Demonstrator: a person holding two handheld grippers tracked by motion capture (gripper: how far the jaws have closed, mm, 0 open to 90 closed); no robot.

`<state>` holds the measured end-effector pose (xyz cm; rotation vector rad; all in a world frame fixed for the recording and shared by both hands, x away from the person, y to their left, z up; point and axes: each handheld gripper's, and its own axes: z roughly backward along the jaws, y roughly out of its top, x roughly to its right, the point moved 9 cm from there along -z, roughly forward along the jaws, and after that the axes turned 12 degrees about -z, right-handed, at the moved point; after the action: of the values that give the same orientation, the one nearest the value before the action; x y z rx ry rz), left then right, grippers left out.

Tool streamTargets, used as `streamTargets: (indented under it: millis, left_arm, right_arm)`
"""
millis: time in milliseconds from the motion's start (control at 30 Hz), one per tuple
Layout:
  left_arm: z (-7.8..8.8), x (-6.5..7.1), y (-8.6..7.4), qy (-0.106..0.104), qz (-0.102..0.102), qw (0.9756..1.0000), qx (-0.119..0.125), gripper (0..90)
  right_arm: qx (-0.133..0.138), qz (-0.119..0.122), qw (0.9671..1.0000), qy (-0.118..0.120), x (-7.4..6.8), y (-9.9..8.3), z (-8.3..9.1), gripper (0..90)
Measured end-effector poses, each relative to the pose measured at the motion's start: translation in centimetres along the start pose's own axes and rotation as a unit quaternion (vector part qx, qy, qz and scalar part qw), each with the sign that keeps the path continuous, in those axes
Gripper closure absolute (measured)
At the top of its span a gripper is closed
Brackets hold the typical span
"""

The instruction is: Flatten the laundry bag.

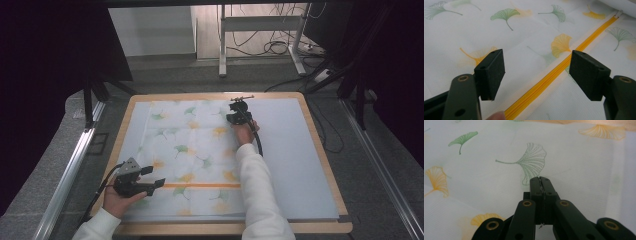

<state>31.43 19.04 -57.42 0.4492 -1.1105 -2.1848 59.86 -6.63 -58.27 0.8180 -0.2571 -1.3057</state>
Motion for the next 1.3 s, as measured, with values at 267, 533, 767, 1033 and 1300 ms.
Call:
streamTargets:
  millis: [267, 533, 767, 1033, 1300]
  left_arm:
    - [0.0, -0.2, 0.1, 0.007, 0.002, 1.0, 0.003, 25.6]
    - [-0.1, -0.4, 0.2, 0.016, 0.015, 0.9997, 0.005, 23.0]
    - [-0.4, -0.6, 0.0, 0.026, 0.018, 0.9995, -0.002, 23.1]
    - [-0.4, -1.0, 0.0, 0.028, 0.026, 0.9993, 0.001, 23.2]
    - [-0.6, -1.2, 0.1, 0.036, 0.026, 0.999, 0.003, 21.6]
  right_arm:
    - [0.003, 0.022, 0.9995, 0.022, -0.7, -1.1, 2.7, 89.0]
    - [0.001, 0.062, 0.9958, 0.068, -2.2, -2.9, 7.2, 89.0]
    - [0.007, 0.069, 0.9912, 0.112, -2.9, -5.0, 11.0, 89.0]
    - [0.015, 0.086, 0.9866, 0.138, -3.4, -7.3, 14.4, 89.0]
    - [0.01, 0.109, 0.9823, 0.152, -3.3, -10.8, 17.2, 89.0]
